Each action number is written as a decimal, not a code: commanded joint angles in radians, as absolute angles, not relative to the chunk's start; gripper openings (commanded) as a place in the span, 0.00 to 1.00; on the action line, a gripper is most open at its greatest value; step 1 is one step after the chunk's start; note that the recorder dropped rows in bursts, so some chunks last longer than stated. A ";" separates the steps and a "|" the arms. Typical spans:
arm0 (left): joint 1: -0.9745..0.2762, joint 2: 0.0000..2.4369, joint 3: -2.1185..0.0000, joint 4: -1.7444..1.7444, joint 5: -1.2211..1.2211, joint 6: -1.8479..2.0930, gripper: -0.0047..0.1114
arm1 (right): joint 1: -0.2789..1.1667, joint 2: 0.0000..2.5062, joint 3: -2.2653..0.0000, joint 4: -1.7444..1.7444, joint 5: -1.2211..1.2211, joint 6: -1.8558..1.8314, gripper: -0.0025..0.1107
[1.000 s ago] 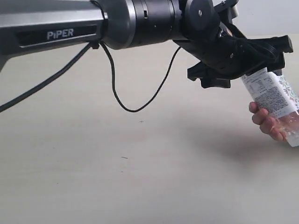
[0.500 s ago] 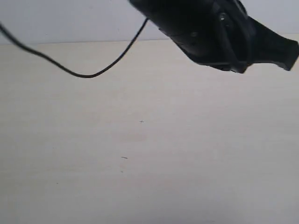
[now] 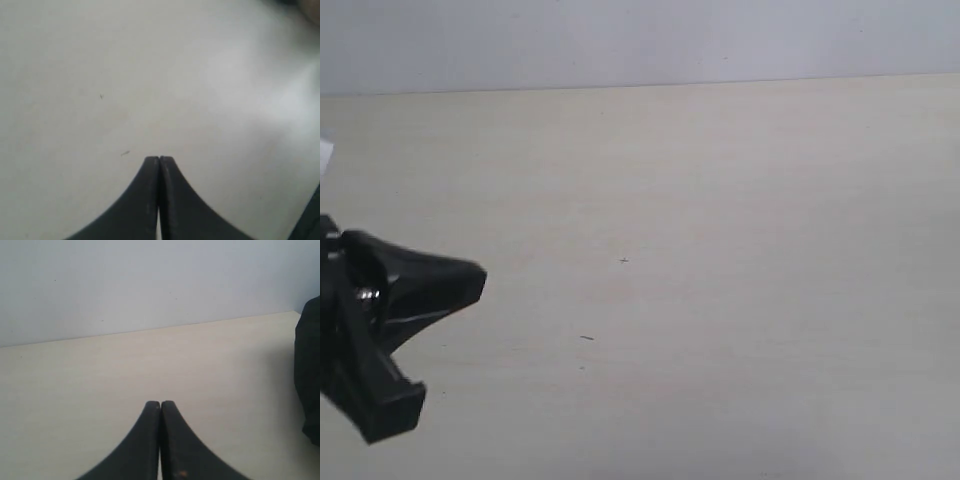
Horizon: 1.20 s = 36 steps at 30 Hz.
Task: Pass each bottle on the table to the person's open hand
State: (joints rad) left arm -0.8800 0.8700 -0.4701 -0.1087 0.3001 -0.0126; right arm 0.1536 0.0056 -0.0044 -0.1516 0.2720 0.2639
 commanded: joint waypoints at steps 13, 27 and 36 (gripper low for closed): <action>-0.740 0.796 -0.431 -0.106 0.433 0.103 0.05 | 0.157 0.000 0.000 -0.156 0.264 0.264 0.02; -0.049 0.625 -0.417 -0.173 0.407 0.149 0.05 | 0.157 0.000 0.000 -0.156 0.264 0.264 0.02; 0.048 0.224 -0.305 -0.191 0.407 0.149 0.05 | 0.157 0.000 0.000 -0.156 0.264 0.264 0.02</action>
State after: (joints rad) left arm 0.0425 0.3263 -0.3353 -0.1748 0.4174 0.1464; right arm 0.1536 0.0056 -0.0044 -0.1516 0.2720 0.2639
